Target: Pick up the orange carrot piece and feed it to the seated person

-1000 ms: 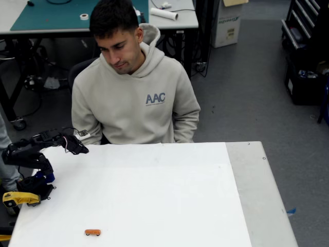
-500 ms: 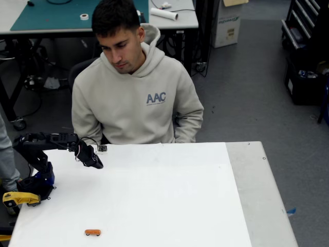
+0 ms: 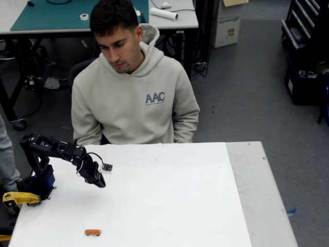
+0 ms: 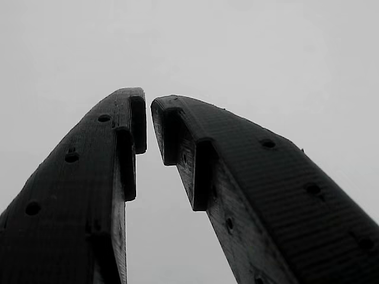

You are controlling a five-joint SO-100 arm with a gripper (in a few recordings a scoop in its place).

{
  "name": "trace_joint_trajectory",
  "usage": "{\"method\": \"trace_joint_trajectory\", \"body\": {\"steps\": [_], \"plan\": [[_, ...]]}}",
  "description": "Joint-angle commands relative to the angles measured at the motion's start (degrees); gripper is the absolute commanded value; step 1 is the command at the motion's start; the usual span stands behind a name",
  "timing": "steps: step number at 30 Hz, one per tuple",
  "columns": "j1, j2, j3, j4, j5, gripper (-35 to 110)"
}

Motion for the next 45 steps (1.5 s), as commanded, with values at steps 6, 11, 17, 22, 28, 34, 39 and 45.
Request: {"method": "trace_joint_trajectory", "body": {"steps": [6,11,17,22,28,34,39,45], "plan": [[13.2,-0.7,-4.5,-0.4,-11.2,-3],[19.0,-0.4,-5.2,-0.4,-16.1,-3],[22.9,-1.4,-12.7,-0.4,-19.3,-3],[24.4,-7.6,-17.4,-0.4,-19.6,-3],[27.9,-14.8,-25.3,-0.4,-19.7,-3],[30.1,-19.4,-30.1,-0.4,-19.8,-3],[30.3,-20.5,-30.5,0.2,-19.8,-3],[29.4,-20.6,-30.4,0.4,-19.5,-3]]}}
